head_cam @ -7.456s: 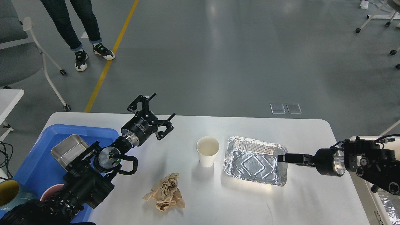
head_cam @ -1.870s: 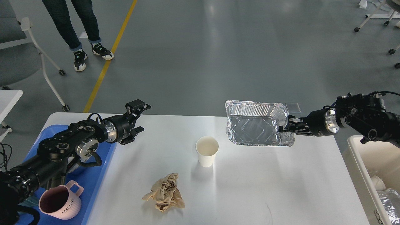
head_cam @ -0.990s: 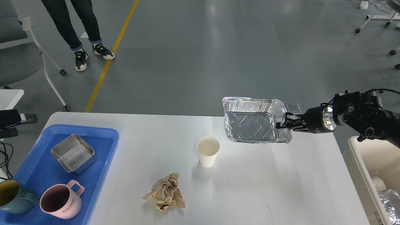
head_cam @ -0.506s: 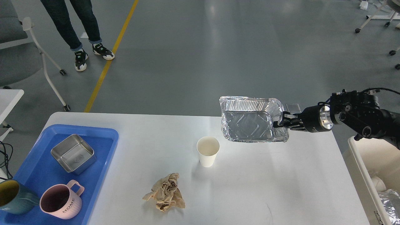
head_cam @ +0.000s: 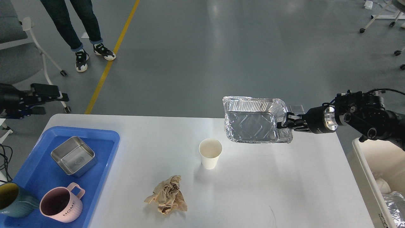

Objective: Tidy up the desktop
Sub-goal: 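Reach the left gripper to the white paper cup and grasp it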

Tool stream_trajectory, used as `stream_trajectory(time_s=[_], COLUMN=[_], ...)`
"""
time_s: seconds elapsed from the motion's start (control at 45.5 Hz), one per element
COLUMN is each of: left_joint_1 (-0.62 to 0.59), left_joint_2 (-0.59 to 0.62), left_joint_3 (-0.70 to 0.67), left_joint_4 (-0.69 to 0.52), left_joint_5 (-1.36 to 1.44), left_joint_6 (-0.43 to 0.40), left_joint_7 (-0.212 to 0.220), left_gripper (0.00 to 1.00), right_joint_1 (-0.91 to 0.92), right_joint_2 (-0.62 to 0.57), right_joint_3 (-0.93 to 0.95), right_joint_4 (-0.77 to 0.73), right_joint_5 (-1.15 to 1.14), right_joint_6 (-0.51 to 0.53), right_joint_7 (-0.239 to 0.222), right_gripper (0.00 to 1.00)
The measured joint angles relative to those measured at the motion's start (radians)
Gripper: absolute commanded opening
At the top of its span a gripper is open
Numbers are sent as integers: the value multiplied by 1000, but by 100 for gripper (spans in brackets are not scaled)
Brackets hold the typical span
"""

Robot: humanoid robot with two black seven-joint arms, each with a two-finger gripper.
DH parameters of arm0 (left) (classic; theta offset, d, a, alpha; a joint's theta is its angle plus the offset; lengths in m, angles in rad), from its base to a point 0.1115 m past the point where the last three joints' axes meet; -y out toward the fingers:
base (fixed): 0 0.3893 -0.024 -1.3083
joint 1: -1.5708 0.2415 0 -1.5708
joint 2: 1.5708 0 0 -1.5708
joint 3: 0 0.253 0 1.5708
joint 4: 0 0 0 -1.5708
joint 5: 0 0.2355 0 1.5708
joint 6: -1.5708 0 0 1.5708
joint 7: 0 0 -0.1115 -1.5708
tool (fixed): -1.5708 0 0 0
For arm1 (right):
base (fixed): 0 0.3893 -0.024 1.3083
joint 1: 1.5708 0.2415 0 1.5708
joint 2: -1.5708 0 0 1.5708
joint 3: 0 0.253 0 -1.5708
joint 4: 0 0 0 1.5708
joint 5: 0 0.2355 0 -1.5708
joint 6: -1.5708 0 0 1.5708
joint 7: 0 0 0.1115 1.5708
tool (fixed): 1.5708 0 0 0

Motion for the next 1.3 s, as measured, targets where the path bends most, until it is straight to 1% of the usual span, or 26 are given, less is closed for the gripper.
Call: stream_trajectory(time_s=[0.154,0.33,0.418,0.506,0.66,0.792,0.88,1.056,1.298], left_joint_1=[-7,-25,-28,-29,-26,-23,-20,-14,6], left_joint_2=[-238,-446,-527,-604,-706,-802,-853,-913,-947], left_joint_3=[4,7,8,8,10,13,45,113,123], left_joint_4=[117,226,271,312,362,441,476,487,487], left_joint_5=[68,92,93,93,92,92,89,73,72], left_joint_6=[18,23,23,23,28,48,63,124,145], left_joint_7=[6,11,28,57,93,99,101,101,100], left_gripper=[98,98,98,98,98,98,98,98,98], right_joint_1=[0,-5,-8,-11,-13,-15,-16,-17,-18], right_joint_2=[-2,-2,-2,-2,-2,-3,-3,-6,-6], right_joint_3=[-1,-2,-2,-2,-2,-1,-1,0,0], right_joint_4=[0,-2,-2,-2,-2,-2,-2,-2,-2], right_joint_5=[0,0,0,0,0,0,0,3,5], right_joint_6=[1,1,-1,-6,-10,-12,-15,-18,-19], right_joint_7=[2,2,2,2,2,2,2,2,2], right_gripper=[0,0,0,0,0,0,0,0,0])
